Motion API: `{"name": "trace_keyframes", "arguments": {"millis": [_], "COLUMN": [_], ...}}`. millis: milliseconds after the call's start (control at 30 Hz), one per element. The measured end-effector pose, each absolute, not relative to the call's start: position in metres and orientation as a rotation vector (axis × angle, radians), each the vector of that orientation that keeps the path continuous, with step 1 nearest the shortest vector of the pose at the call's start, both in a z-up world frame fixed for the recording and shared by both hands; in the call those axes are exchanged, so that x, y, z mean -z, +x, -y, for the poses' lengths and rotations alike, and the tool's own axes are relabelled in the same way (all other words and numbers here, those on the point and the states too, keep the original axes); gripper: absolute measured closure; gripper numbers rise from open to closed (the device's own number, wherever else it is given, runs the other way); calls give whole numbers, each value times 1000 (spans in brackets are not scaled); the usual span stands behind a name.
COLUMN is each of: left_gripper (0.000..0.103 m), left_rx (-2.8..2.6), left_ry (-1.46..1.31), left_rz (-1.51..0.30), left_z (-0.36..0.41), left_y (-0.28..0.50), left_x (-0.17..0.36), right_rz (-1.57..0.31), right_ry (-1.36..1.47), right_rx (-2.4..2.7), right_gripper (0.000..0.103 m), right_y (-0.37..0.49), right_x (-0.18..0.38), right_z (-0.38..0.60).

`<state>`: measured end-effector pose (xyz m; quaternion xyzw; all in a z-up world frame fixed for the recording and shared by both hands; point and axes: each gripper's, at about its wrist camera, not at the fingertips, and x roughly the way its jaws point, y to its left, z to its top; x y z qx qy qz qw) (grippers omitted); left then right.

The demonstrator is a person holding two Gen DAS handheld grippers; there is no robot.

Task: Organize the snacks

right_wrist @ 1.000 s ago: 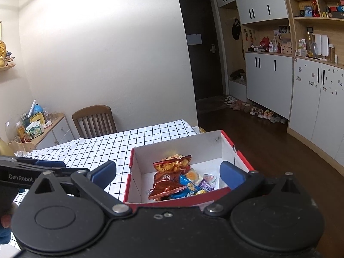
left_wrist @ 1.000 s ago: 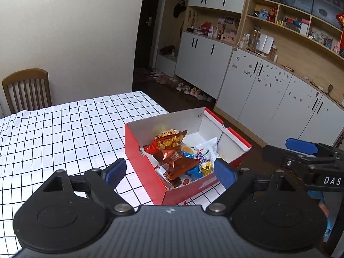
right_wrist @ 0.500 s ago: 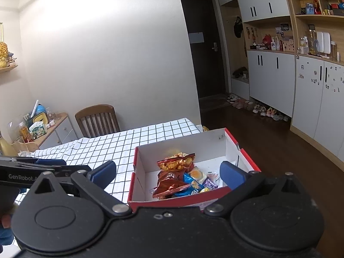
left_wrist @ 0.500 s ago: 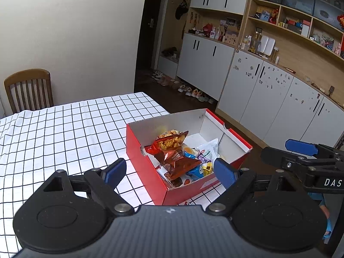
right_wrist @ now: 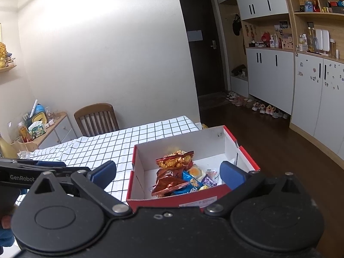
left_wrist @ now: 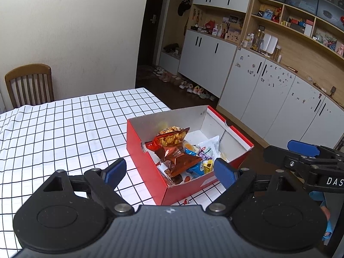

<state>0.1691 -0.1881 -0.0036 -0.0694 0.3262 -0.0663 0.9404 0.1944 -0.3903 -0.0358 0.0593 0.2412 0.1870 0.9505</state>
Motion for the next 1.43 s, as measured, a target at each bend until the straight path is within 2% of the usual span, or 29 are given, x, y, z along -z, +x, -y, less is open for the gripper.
{"name": "trace_keyframes", "arguments": {"millis": [1433], "left_gripper": [14], "left_rx": [182], "left_ry": [-118], "left_rz": [-609], "left_z": [189], "left_y": [170], "left_x": [-2], "right_rz": [-449], "right_ry": [82], "right_rx": [-285], "right_gripper": [0], "right_y": [196], "right_x": [34], "right_z": [377]}}
